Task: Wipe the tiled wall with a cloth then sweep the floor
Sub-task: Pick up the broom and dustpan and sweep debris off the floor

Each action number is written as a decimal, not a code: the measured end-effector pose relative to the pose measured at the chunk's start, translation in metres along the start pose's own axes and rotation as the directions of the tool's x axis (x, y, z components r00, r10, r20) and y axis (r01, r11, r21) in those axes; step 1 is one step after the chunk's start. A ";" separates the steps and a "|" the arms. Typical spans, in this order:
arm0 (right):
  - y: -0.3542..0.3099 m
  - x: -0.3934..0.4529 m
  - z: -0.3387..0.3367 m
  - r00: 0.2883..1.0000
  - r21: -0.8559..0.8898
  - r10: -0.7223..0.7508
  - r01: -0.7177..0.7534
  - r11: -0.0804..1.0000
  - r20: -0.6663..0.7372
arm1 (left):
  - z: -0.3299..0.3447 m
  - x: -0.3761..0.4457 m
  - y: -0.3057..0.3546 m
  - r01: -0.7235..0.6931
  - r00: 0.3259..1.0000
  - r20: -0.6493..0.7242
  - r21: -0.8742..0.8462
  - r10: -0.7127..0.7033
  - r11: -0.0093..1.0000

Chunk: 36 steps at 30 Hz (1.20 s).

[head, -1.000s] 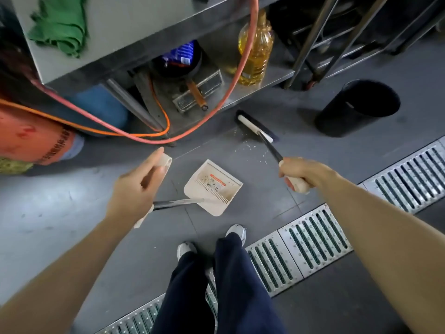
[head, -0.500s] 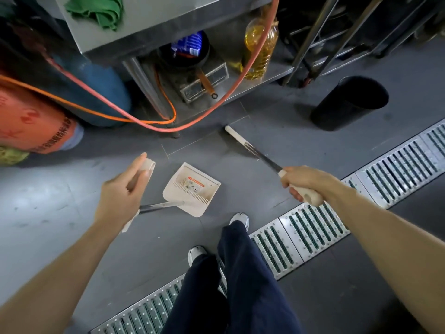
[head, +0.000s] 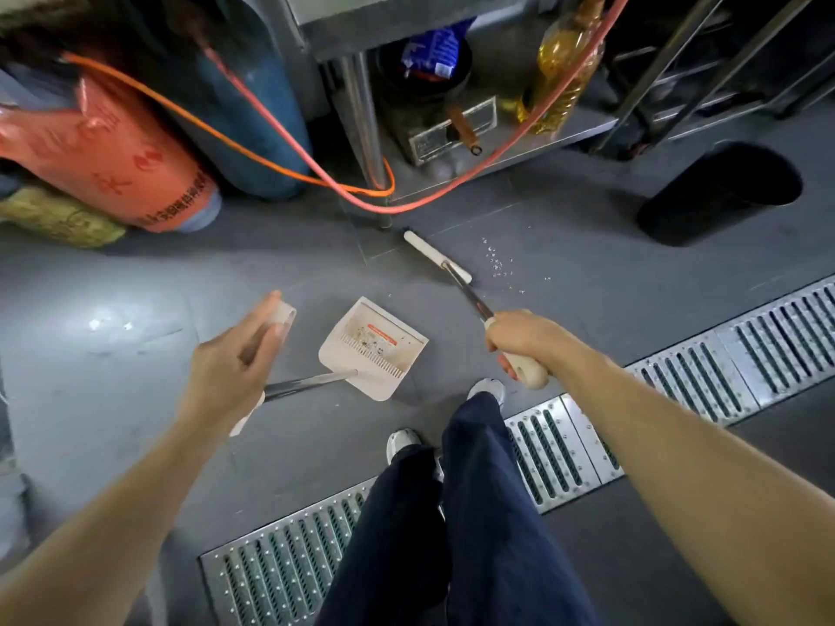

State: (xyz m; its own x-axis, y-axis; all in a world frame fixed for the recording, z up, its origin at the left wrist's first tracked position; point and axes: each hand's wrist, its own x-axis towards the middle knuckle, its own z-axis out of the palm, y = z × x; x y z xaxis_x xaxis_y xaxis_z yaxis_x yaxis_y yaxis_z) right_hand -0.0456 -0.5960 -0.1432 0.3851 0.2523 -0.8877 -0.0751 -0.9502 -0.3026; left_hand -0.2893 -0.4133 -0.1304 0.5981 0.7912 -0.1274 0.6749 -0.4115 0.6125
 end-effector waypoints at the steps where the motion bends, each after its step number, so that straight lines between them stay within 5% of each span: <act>1: -0.001 -0.001 0.011 1.000 -0.032 0.005 -0.004 0.999 0.025 | -0.003 -0.006 -0.006 0.008 1.000 -0.004 -0.009 -0.008 1.000; 12: 0.003 -0.046 0.093 0.984 -0.363 0.018 0.047 0.931 0.174 | 0.003 -0.014 -0.046 0.074 0.997 0.019 -0.105 -0.072 0.992; 22: -0.005 -0.079 0.044 0.967 0.102 0.031 -0.059 0.993 0.252 | -0.002 -0.046 -0.044 0.068 0.996 0.064 -0.015 -0.067 0.998; 30: 0.017 -0.074 0.060 0.982 0.091 -0.032 0.015 0.996 0.188 | -0.014 -0.127 -0.059 0.033 0.994 -0.112 0.134 -0.018 0.990; 36: 0.037 -0.061 0.114 0.977 -0.176 -0.075 0.111 0.978 0.197 | -0.041 -0.196 -0.094 0.059 0.993 -0.109 0.170 -0.041 0.984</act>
State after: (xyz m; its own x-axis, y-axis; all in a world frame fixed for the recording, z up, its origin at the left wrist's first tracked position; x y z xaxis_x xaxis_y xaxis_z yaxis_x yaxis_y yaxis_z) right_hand -0.1772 -0.6259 -0.1400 0.2007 0.3540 -0.9135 0.1312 -0.9337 -0.3330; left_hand -0.4879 -0.5112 -0.1314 0.5196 0.8518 -0.0668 0.7725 -0.4350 0.4627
